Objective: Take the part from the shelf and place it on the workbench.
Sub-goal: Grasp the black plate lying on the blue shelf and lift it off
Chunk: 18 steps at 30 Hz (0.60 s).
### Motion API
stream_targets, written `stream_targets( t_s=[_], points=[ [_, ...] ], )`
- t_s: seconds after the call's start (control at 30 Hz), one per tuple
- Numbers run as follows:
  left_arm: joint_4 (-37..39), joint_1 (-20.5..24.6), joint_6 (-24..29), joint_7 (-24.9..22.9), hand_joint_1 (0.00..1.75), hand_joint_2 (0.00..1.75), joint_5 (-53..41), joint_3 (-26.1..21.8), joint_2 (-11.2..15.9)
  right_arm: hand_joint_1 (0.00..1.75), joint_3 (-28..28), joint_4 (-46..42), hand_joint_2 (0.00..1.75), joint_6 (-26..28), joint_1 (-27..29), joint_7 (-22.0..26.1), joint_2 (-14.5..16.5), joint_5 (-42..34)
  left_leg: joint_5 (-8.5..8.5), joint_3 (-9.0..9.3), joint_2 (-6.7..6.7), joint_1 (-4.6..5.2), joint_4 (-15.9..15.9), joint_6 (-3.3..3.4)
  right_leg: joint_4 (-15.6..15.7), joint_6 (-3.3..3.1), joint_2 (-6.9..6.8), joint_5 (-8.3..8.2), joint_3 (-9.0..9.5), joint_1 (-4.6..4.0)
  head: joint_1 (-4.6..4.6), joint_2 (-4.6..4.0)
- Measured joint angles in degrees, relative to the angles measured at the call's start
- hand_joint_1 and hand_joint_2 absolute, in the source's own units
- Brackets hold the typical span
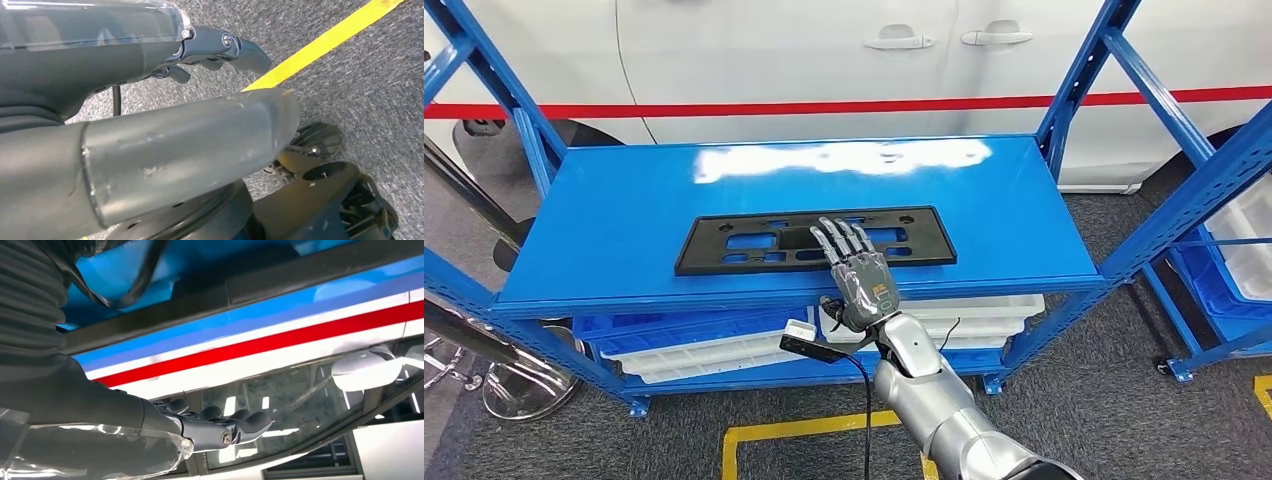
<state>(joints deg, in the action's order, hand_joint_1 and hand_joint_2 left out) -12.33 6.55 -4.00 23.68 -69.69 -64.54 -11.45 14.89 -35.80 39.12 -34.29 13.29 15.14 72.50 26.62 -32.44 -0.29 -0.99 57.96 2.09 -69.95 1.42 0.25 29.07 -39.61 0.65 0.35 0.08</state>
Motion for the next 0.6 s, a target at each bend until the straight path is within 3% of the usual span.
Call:
stream_targets(
  t_s=[0.07,0.1,0.17,0.27,0.33,0.4,0.43,0.47,0.53,0.57,0.6],
  points=[
    [0.03,0.07,-0.02,0.02,0.0,0.0,-0.01,0.03,-0.02,0.0,-0.08,0.13,1.75,-0.01,-0.25,-0.02,-0.09,0.0,0.86,0.79,-0.07,0.08,0.1,-0.41,6.88,-0.55,-0.04,-4.16,2.4,-0.16,0.01,0.0],
    [0.04,0.15,-0.02,0.03,0.0,0.0,-0.01,0.04,-0.03,0.0,-0.1,0.2,1.75,-0.02,-0.38,-0.04,-0.12,0.0,1.14,0.93,-0.09,0.14,0.14,-0.73,9.09,-0.92,-0.09,-4.76,3.22,-0.34,0.01,0.01],
    [0.07,0.28,-0.03,0.03,0.0,0.0,0.0,0.04,-0.04,0.0,-0.11,0.32,1.75,-0.02,-0.54,-0.1,-0.15,0.0,1.45,1.06,-0.04,0.25,0.05,-1.45,10.58,-1.57,-0.03,-4.08,3.75,-0.69,0.01,-0.01],
    [0.07,0.46,0.01,0.02,0.0,0.0,0.4,0.03,0.0,0.0,-0.11,0.38,1.75,-0.01,-0.67,-0.19,-0.17,0.09,2.77,0.59,0.18,0.14,1.62,-2.35,11.55,-2.42,0.09,-3.75,4.75,-0.25,-0.02,-0.01],
    [0.07,0.55,0.02,-0.02,0.0,0.0,0.71,0.02,0.02,0.0,-0.11,0.5,1.75,-0.01,-0.78,-0.31,-0.16,0.36,5.32,-2.52,0.23,0.02,7.82,-2.76,11.99,-3.03,-0.03,-3.35,5.67,-0.15,-0.02,0.0],
    [0.07,0.49,0.01,-0.08,0.0,0.0,0.81,0.02,-0.01,0.0,-0.11,0.76,1.75,-0.02,-0.66,-0.38,-0.16,0.7,7.16,-7.09,0.23,-0.05,15.18,-3.04,11.97,-3.41,-0.12,-2.72,6.38,-0.24,-0.02,0.01],
    [0.07,0.44,0.0,-0.13,0.0,0.0,0.83,0.02,-0.02,0.0,-0.11,0.92,1.75,-0.02,-0.56,-0.39,-0.15,0.87,6.67,-8.52,0.24,-0.08,16.72,-3.12,11.93,-3.44,-0.09,-2.34,6.81,-0.29,-0.02,0.01],
    [0.07,0.42,0.01,-0.16,0.0,0.0,0.83,0.02,-0.03,0.0,-0.11,1.05,1.75,-0.02,-0.5,-0.4,-0.1,0.99,4.94,-8.86,0.24,-0.11,15.94,-3.13,11.86,-3.38,-0.01,-1.93,7.3,-0.3,-0.02,0.01],
    [0.07,0.47,0.04,-0.21,0.0,0.0,0.84,0.02,-0.01,0.0,-0.11,1.21,1.75,-0.02,-0.52,-0.48,0.14,1.16,-0.3,-6.85,0.26,-0.12,9.12,-2.89,11.61,-3.1,0.13,-0.95,8.33,-0.29,-0.01,0.0],
    [0.07,0.52,0.07,-0.21,0.0,0.0,0.84,0.02,0.01,0.0,-0.11,1.25,1.75,-0.02,-0.6,-0.55,0.33,1.19,-2.18,-5.51,0.26,-0.03,5.57,-2.7,11.37,-2.84,0.21,-0.48,8.61,-0.41,-0.01,0.0],
    [0.07,0.62,0.1,-0.22,0.0,0.0,0.85,0.02,0.02,0.0,-0.11,1.29,1.75,-0.02,-0.68,-0.61,0.51,1.21,-3.01,-4.53,0.26,0.06,3.07,-2.42,11.17,-2.58,0.25,-0.15,8.67,-0.52,-0.01,0.0]
  ],
)
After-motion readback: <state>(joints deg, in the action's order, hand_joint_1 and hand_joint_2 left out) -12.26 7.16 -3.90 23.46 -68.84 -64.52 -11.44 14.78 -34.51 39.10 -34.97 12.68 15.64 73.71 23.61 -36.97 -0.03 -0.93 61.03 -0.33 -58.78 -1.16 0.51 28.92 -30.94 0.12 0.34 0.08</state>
